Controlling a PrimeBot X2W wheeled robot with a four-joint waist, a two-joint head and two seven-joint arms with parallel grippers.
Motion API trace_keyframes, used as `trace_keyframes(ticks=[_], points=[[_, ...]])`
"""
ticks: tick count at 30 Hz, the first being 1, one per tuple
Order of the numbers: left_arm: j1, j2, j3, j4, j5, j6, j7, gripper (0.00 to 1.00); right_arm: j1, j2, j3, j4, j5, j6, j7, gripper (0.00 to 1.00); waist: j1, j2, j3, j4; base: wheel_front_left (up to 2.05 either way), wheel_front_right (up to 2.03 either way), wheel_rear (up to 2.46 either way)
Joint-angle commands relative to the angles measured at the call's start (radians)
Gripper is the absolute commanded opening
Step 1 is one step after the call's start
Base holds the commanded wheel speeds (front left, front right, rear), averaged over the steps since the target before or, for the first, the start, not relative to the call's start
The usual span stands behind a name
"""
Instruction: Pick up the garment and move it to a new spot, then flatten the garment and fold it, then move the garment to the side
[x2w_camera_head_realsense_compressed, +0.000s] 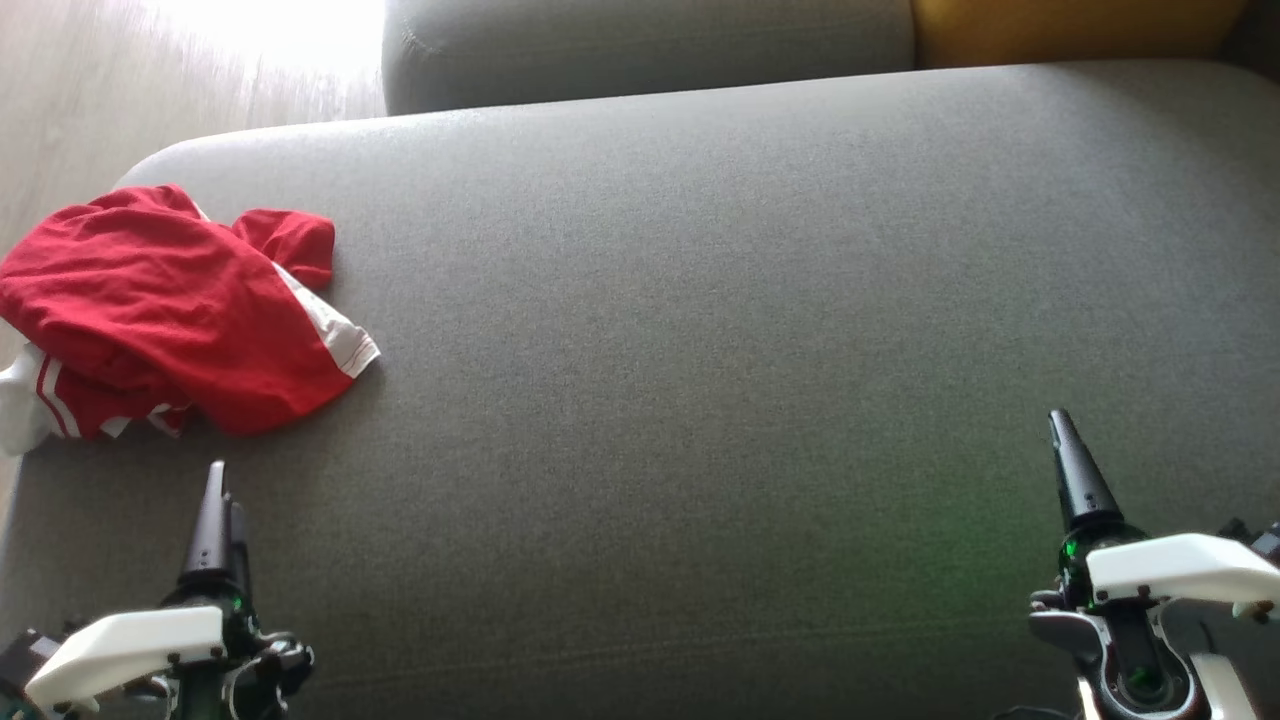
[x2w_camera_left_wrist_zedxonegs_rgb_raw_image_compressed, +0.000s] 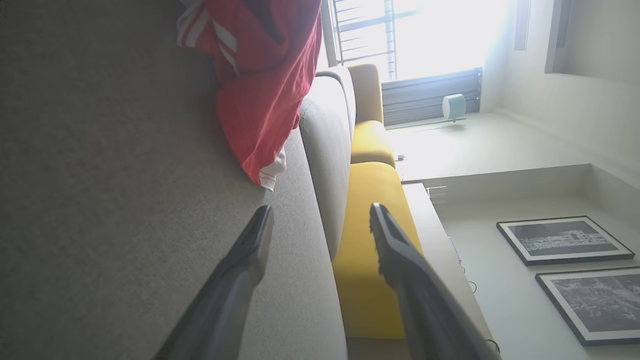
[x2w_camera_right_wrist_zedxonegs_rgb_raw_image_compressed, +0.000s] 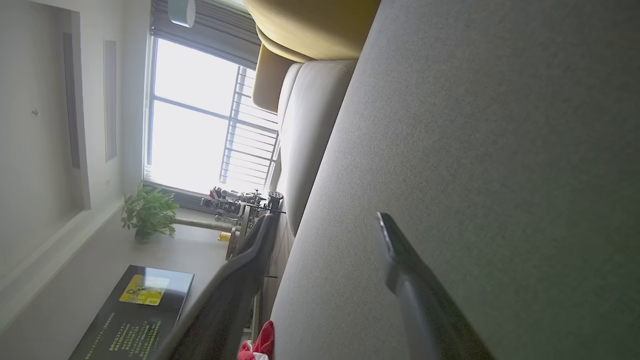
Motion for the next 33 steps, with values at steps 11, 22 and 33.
trace_keyframes(ticks=[11,22,33], points=[[-0.059,0.013,-0.025,-0.130,0.207,0.043,-0.041,1.00,-0.090,-0.023,0.035,-0.093,-0.264,0.000,-0.048,1.00,0.0000,-0.0001,0.013,-0.002,0.00,0.00,0.00],[-0.055,0.015,-0.072,-0.184,0.425,0.074,-0.070,1.00,-0.098,-0.044,0.071,-0.119,-0.498,0.000,-0.078,1.00,0.0000,-0.0001,0.008,-0.004,0.00,0.00,0.00],[-0.054,0.019,-0.113,-0.199,0.660,0.101,-0.103,1.00,-0.106,-0.058,0.100,-0.116,-0.712,0.000,-0.110,1.00,0.0000,-0.0001,0.009,-0.010,0.00,0.00,0.00]])
